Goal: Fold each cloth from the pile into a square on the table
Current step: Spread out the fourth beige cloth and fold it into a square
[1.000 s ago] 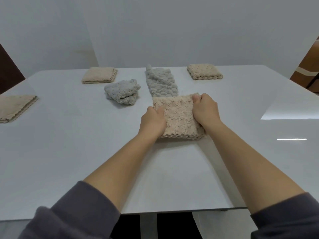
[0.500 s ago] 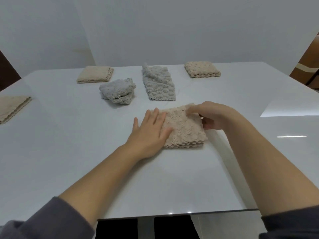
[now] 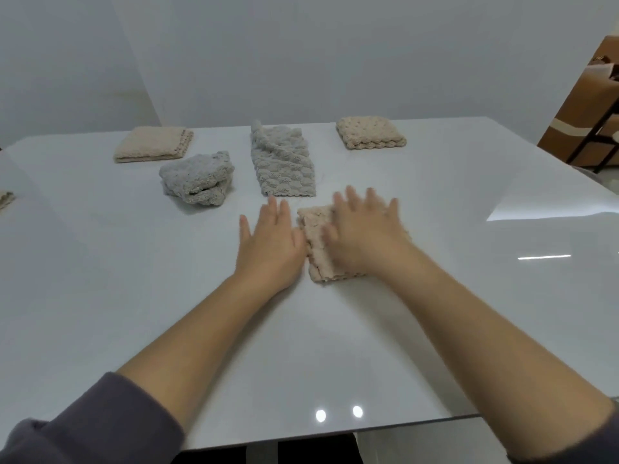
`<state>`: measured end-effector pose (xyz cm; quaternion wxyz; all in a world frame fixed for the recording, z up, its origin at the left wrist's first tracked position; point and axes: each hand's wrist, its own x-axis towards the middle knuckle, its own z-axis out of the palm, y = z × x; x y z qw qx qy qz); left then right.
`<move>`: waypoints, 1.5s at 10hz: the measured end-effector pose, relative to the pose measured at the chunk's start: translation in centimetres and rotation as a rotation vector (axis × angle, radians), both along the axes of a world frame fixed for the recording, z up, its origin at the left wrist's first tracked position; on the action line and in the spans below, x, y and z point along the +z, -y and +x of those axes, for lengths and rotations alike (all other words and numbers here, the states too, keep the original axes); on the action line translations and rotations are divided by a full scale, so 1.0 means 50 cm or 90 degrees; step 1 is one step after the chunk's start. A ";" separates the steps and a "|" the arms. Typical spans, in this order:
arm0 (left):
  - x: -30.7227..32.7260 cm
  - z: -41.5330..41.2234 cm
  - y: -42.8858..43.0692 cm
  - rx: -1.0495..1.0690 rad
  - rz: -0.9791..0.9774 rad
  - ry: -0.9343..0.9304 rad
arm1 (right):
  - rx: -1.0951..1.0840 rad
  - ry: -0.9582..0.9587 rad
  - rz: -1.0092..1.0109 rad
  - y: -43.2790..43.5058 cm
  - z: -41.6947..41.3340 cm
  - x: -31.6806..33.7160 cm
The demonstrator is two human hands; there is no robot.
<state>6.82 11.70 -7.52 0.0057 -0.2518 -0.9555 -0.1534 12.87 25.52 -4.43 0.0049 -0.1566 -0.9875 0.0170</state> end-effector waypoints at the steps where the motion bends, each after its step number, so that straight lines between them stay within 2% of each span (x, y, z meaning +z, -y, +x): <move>1: -0.013 -0.011 0.016 0.060 -0.063 0.004 | 0.008 0.025 -0.063 0.039 -0.006 -0.045; 2: -0.017 -0.009 0.005 0.041 -0.082 -0.008 | 0.007 -0.047 -0.071 0.034 -0.002 -0.039; 4: -0.011 -0.046 0.024 0.137 -0.109 0.019 | 0.032 -0.002 -0.007 0.071 0.002 -0.059; 6: -0.015 -0.014 -0.010 0.035 -0.109 0.018 | -0.055 0.036 -0.009 -0.081 -0.029 -0.043; 8: -0.008 0.040 -0.100 -0.093 -0.086 0.028 | -0.090 0.000 0.003 -0.302 -0.018 -0.044; 10: -0.024 0.051 -0.111 -0.098 -0.103 0.014 | -0.150 0.053 0.035 -0.423 -0.009 -0.026; 12: -0.021 0.053 -0.108 -0.100 -0.102 0.015 | -0.300 0.017 0.035 -0.367 -0.040 -0.059; 15: -0.018 0.057 -0.112 -0.093 -0.105 0.011 | -0.299 -0.028 0.027 -0.540 0.004 -0.054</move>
